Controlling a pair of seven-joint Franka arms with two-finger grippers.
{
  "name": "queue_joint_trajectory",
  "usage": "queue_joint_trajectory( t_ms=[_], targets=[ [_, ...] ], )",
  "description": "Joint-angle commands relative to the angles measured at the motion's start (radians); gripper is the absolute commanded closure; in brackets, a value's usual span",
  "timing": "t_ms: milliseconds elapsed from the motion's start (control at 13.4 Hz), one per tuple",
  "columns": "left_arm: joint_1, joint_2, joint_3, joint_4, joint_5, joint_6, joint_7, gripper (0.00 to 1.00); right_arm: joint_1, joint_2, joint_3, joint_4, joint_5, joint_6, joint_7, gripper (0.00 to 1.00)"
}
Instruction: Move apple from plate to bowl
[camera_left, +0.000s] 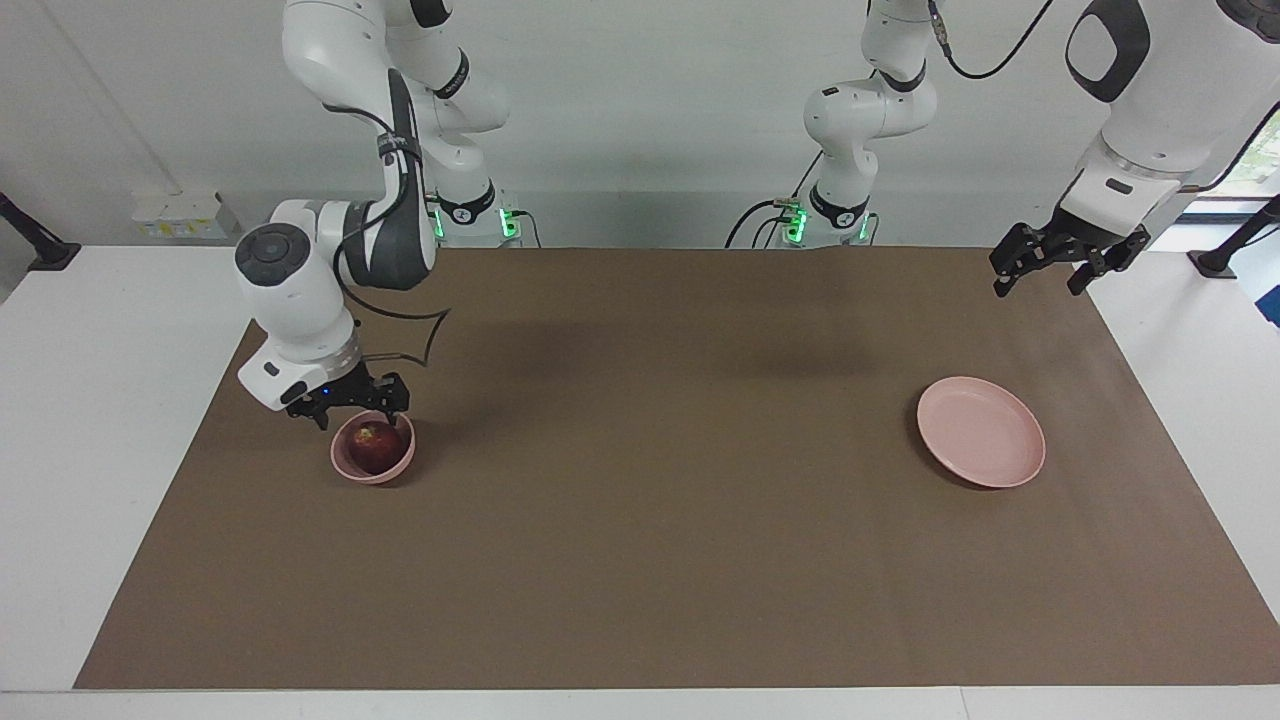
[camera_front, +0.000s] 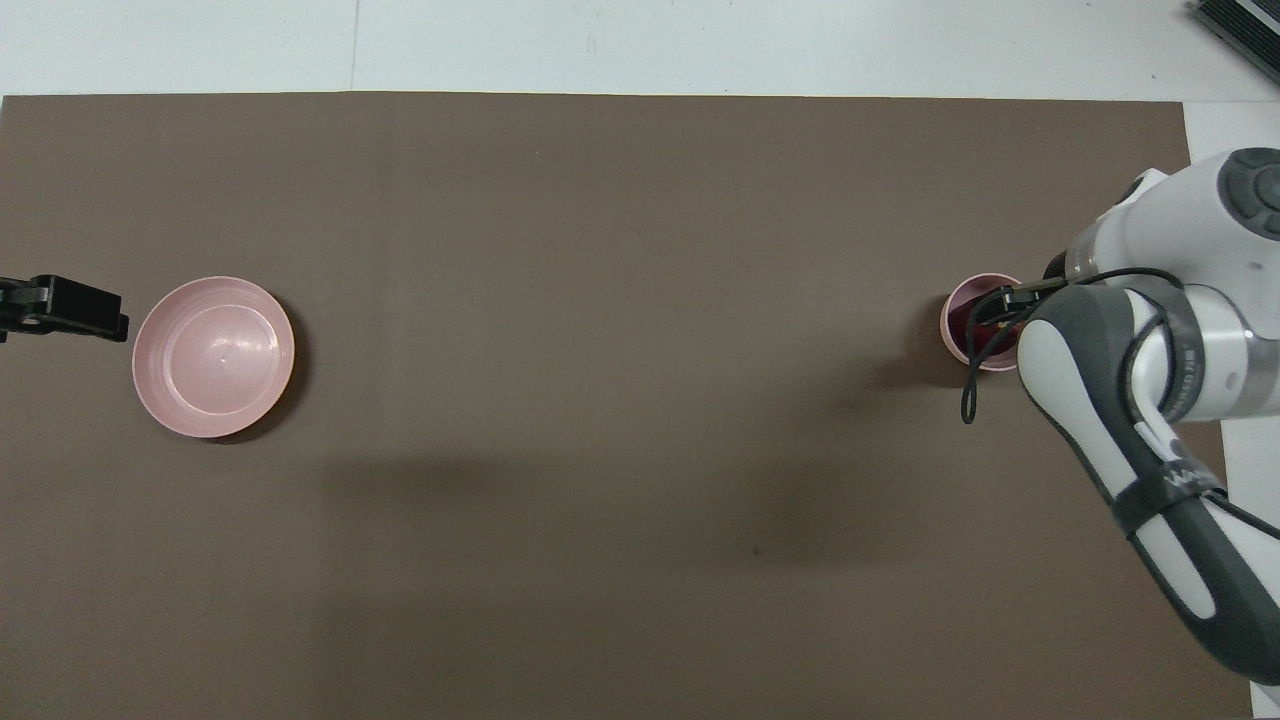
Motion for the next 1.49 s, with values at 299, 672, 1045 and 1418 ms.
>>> queue_joint_trajectory(
  t_ms=[299, 672, 1045, 1418],
  targets=[
    [-0.038, -0.051, 0.042, 0.009, -0.017, -0.079, 0.007, 0.00, -0.013, -0.224, 0.001, 0.075, 0.065, -0.296, 0.037, 0.00],
    [-0.010, -0.054, 0.051, 0.012, -0.095, -0.080, 0.023, 0.00, -0.016, -0.268, -0.007, 0.287, 0.065, -0.604, 0.086, 0.00],
    [-0.010, -0.033, 0.037, 0.090, -0.042, -0.163, 0.030, 0.00, -0.014, -0.314, 0.001, 0.254, 0.062, -0.582, 0.074, 0.00],
    [-0.010, -0.048, 0.044, 0.078, -0.048, -0.168, 0.023, 0.00, -0.017, -0.318, -0.004, 0.252, 0.091, -0.638, 0.074, 0.00]
  ],
)
